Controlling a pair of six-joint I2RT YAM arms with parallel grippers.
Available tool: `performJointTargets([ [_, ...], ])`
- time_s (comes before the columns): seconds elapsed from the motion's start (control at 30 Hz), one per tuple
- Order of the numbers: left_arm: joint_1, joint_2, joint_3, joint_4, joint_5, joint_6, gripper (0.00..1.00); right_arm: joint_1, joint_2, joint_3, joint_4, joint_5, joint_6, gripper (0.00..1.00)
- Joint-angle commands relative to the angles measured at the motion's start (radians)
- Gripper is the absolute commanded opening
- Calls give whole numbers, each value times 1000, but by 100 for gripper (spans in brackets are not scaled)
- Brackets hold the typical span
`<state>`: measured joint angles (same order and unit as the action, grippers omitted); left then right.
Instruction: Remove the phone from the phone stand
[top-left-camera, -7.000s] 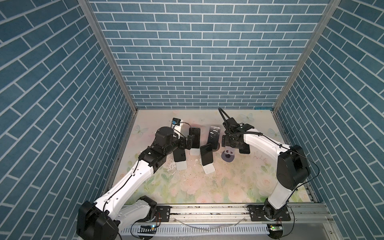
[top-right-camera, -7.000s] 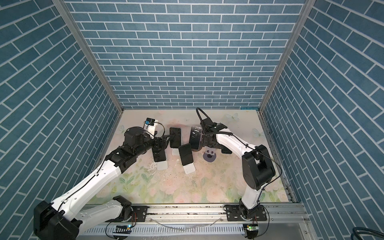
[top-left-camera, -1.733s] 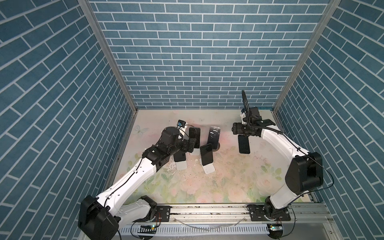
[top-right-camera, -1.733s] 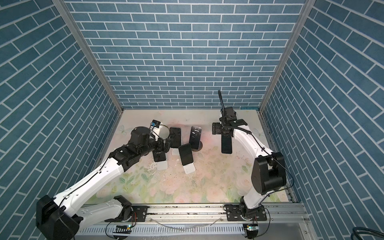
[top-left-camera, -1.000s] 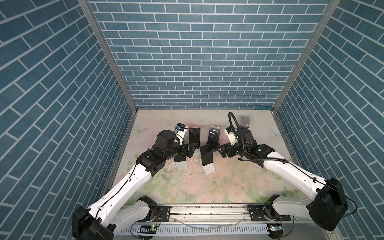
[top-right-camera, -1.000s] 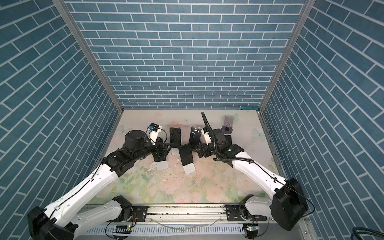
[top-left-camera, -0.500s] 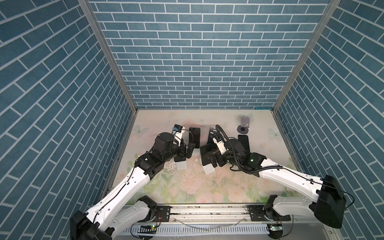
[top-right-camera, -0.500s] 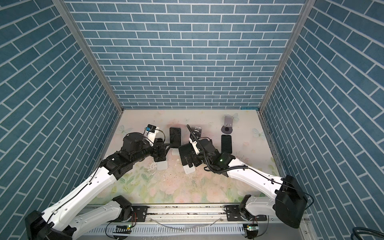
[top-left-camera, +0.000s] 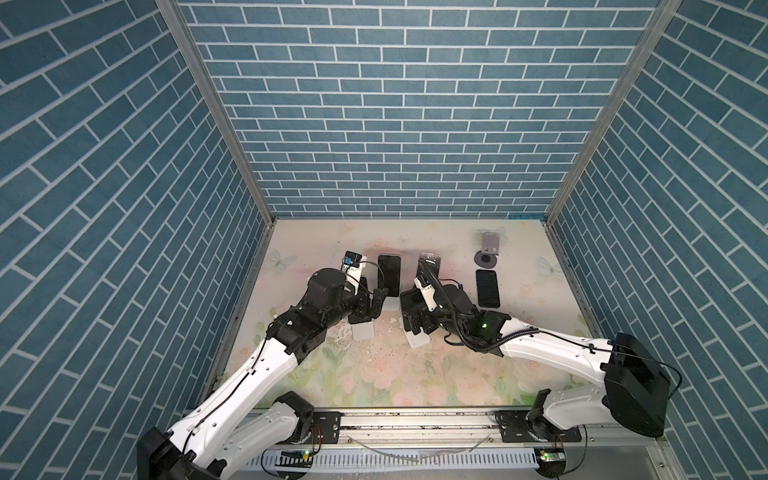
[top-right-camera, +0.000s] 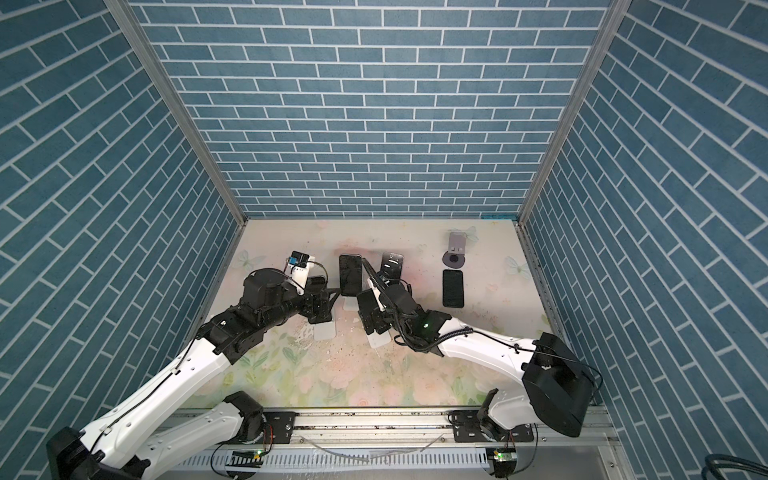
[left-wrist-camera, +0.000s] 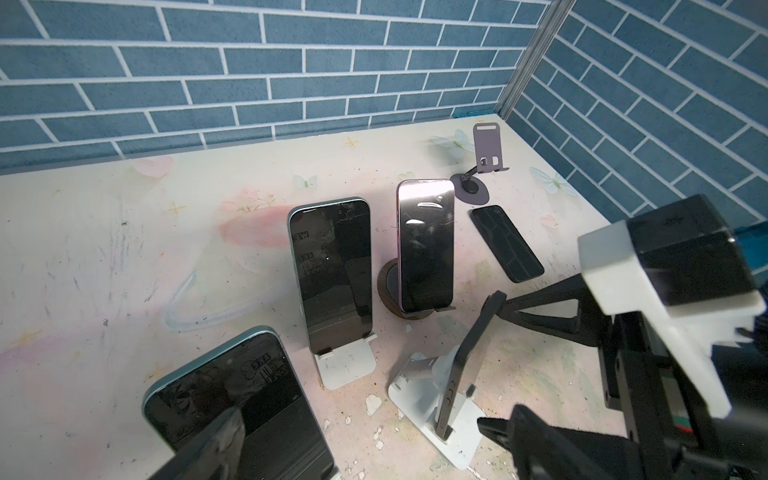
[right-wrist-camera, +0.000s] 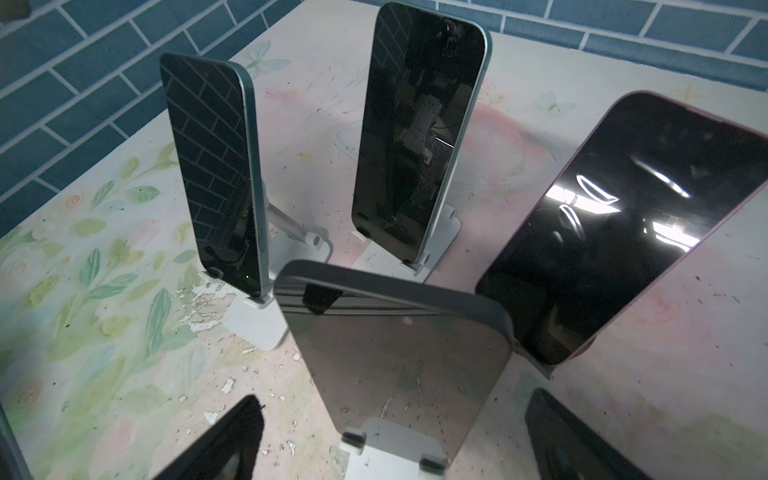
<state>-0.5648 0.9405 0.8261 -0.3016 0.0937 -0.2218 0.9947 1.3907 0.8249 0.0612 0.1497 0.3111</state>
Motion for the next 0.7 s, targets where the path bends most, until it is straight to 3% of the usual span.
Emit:
performJointTargets([
  [0.0,-5,-17,-14,4,-3,-7,100,5,22,-30,85,9,19,99],
  [0.67,-4,-5,-37,38,-3,-1,100,15,152,2,144,113,25,98],
])
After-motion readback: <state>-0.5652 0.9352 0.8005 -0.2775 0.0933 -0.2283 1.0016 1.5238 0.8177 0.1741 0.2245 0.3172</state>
